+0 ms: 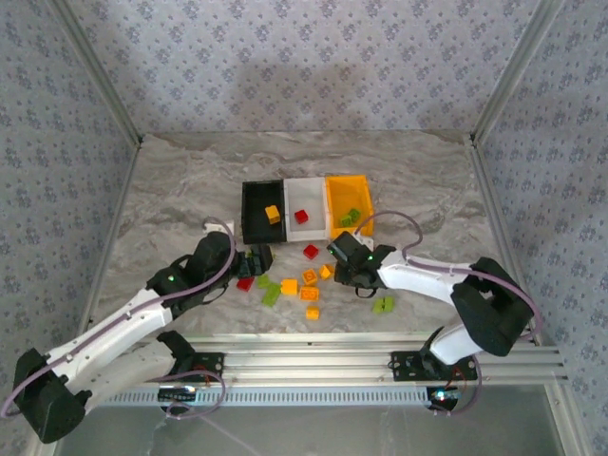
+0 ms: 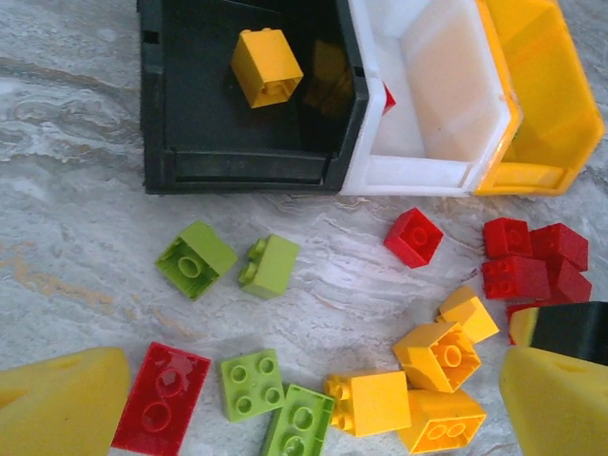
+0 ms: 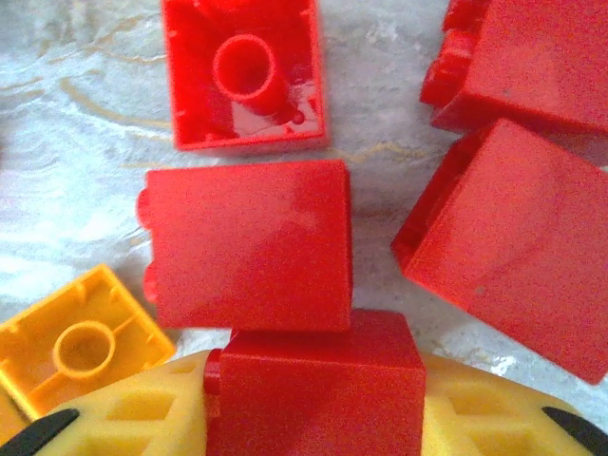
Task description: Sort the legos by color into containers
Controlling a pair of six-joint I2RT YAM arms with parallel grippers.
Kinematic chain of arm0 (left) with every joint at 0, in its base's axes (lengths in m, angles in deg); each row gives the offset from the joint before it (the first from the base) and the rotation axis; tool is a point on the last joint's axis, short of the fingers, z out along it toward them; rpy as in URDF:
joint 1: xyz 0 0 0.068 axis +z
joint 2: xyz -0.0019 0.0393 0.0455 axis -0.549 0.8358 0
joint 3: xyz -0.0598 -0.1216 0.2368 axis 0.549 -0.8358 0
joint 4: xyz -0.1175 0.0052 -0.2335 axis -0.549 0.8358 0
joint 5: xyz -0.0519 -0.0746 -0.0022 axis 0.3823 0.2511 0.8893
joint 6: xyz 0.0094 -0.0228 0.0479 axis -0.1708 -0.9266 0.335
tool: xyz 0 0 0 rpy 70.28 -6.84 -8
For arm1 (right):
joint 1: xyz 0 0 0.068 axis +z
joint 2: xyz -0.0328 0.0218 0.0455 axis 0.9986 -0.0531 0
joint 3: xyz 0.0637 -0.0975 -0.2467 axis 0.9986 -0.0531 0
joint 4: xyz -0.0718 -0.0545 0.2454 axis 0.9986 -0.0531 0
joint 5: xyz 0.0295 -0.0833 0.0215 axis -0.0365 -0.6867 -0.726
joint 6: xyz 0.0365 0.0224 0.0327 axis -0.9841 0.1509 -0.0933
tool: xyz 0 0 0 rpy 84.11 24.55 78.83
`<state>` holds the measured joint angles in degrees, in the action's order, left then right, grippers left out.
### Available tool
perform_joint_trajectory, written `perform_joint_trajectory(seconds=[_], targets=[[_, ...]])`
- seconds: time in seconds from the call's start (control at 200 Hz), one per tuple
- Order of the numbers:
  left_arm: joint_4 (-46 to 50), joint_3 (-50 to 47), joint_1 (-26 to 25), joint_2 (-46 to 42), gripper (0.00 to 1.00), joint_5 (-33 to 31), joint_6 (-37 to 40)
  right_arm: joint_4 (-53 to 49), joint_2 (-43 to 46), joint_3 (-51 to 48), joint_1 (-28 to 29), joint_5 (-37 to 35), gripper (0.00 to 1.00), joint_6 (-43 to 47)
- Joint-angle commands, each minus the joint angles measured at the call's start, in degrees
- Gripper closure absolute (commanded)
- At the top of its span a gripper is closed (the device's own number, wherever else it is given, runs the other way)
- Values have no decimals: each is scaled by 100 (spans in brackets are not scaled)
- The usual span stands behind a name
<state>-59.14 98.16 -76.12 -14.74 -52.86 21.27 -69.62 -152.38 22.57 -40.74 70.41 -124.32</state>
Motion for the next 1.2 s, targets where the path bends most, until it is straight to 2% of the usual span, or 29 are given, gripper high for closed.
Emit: perform_joint_trajectory(seconds=[0.0,0.085,0.195,0.375,0.605,0.815,1.014,1.194], targets=[[312,-110,-1,-261,0,-198,-82,-350,583,256,70,-30,64,187],[442,-239,3,-461,1,-287,-151,-441,770,601,54,325,64,493],[578,-413,13,-737,0,-418,-295,-628,460,1435,74,645,64,939],[719,-612,23,-953,1,-575,-437,-910,-693,2991,39,628,63,1300],[754,-846,40,-993,0,-526,-497,-1131,-2273,4431,-388,633,63,1364],[577,-1027,65,-977,2,-426,-363,-1153,-2982,4944,-673,558,61,1112],[384,-1063,106,-727,7,-376,-137,-1304,-3337,5189,-873,923,48,849],[156,-950,124,-330,9,-140,122,-1205,-3057,5119,-850,863,38,839]])
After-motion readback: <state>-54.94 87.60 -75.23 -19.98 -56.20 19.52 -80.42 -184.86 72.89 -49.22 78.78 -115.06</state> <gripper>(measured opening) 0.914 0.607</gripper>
